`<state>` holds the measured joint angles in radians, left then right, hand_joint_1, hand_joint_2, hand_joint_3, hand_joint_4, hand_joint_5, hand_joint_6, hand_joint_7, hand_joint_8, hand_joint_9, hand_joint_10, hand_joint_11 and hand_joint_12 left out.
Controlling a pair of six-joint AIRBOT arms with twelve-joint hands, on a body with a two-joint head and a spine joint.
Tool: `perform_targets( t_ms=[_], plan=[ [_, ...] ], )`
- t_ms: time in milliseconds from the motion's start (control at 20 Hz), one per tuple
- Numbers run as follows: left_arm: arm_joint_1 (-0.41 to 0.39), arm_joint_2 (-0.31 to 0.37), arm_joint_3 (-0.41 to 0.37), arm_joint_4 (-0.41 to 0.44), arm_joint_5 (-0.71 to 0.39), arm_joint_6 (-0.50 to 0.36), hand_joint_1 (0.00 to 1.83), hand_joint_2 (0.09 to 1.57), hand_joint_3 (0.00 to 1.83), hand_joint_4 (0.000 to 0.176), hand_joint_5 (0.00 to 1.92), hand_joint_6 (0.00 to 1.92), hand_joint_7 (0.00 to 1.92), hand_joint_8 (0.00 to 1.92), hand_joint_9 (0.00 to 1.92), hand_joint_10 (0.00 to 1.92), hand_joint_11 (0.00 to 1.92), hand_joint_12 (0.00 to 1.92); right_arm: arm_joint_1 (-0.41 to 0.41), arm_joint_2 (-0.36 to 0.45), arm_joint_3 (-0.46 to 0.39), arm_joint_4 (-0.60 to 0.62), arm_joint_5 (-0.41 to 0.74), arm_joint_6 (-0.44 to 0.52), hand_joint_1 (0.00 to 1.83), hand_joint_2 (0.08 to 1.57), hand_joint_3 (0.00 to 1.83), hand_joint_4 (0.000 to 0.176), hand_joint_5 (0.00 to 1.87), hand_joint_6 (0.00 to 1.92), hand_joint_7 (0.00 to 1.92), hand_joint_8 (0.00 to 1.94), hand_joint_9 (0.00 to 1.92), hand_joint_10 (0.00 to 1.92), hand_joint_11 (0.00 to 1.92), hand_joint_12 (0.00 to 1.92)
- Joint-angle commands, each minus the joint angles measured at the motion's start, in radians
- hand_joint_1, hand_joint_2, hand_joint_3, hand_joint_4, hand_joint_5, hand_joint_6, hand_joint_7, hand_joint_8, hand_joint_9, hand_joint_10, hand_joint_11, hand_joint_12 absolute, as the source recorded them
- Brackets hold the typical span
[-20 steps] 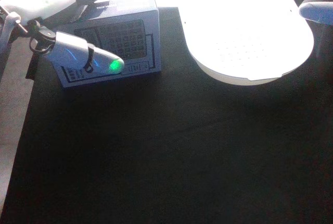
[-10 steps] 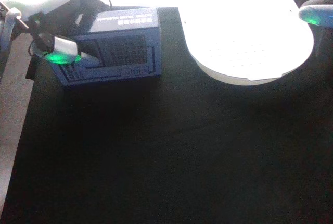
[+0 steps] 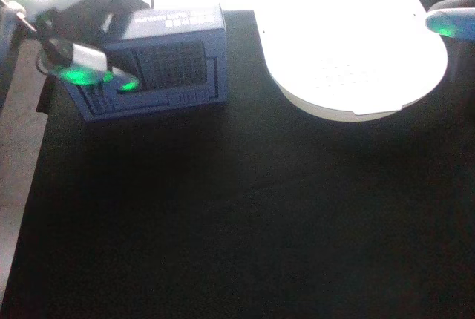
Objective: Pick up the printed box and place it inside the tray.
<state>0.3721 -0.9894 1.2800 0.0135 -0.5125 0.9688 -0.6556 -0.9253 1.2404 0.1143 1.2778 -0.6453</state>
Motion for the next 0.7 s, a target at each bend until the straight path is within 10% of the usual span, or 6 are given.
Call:
perform_targets(
  t_ms=[0, 300, 500, 650],
  plan=[
    [-0.039, 0.019, 0.000, -0.010, -0.165, -0.005, 1.19, 1.13, 0.00, 0.000, 0.94, 1.01, 1.12, 0.97, 1.31, 1.00, 1.12, 1.43, 0.019, 0.004, 0.006, 0.022, 0.119, 0.008, 0.70, 0.76, 0.01, 0.145, 0.00, 0.00, 0.16, 0.00, 0.19, 0.00, 0.00, 0.94],
    [-0.145, 0.051, -0.046, 0.019, -0.269, -0.020, 1.28, 1.10, 0.00, 0.000, 0.98, 0.78, 1.07, 1.08, 1.16, 1.03, 1.03, 1.43, 0.035, -0.086, 0.045, 0.022, 0.119, 0.025, 0.72, 0.67, 0.00, 0.132, 0.00, 0.00, 0.21, 0.00, 0.20, 0.00, 0.00, 0.98],
    [-0.152, 0.052, -0.098, 0.051, -0.418, -0.028, 1.25, 1.17, 0.00, 0.000, 0.83, 0.99, 0.94, 1.32, 1.01, 1.27, 0.94, 1.63, 0.065, -0.135, 0.080, 0.023, 0.119, 0.100, 0.67, 0.74, 0.01, 0.154, 0.00, 0.00, 0.22, 0.00, 0.25, 0.00, 0.00, 1.32],
    [-0.149, 0.052, -0.128, 0.069, -0.491, -0.028, 1.24, 1.18, 0.00, 0.000, 0.88, 0.89, 0.88, 1.42, 0.96, 1.39, 0.94, 1.67, 0.097, -0.171, 0.087, 0.023, 0.120, 0.100, 0.76, 0.80, 0.01, 0.116, 0.00, 0.00, 0.23, 0.00, 0.23, 0.01, 0.00, 1.08]
  ],
)
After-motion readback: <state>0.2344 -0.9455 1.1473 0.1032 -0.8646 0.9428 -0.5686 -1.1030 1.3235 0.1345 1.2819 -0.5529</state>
